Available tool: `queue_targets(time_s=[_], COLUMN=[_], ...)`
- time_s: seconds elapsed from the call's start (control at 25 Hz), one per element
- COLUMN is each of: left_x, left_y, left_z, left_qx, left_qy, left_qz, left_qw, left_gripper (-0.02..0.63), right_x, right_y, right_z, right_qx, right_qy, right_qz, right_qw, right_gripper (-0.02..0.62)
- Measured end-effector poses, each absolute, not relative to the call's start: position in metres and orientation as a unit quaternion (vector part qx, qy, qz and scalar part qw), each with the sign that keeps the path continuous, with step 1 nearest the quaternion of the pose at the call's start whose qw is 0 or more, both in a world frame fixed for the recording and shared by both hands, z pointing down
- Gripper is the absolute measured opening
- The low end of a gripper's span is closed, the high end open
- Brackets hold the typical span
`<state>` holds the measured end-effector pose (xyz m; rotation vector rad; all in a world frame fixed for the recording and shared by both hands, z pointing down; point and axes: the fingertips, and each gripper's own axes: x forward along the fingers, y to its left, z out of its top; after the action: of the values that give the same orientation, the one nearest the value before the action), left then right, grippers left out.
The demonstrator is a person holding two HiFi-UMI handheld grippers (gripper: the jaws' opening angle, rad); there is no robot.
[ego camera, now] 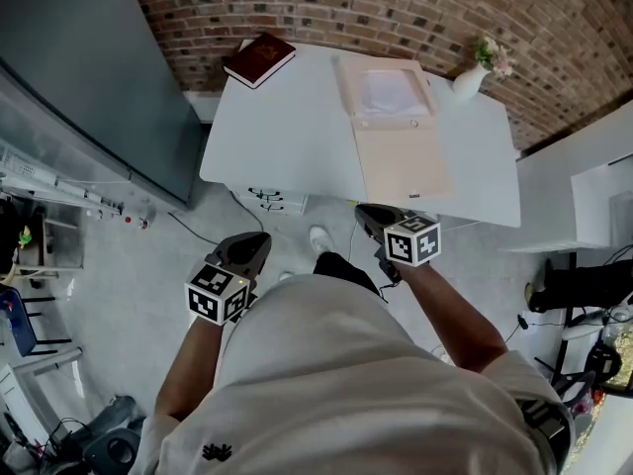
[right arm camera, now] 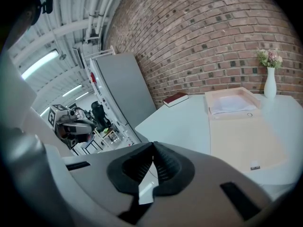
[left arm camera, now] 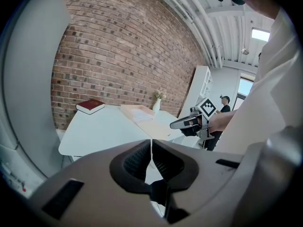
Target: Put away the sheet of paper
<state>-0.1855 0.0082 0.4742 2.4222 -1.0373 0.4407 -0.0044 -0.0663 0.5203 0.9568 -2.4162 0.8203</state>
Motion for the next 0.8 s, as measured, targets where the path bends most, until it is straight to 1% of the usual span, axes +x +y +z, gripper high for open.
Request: queue_targets(time_s=[0.8], left_x=[-0.194], left_y=[0.014], left_z=[0.481], left_qx=[0.880], left_qy=[-0.376], left_qz=[0.163], left_qw=[0.240], left_gripper=[0.029], right_x=[-0.021], right_y=[-0.056], right_z=[0.517], right_qx=[0.331], right_qy=[-0.876], right_qz=[0.278], right_qw=[0.212], right_gripper=[0.028])
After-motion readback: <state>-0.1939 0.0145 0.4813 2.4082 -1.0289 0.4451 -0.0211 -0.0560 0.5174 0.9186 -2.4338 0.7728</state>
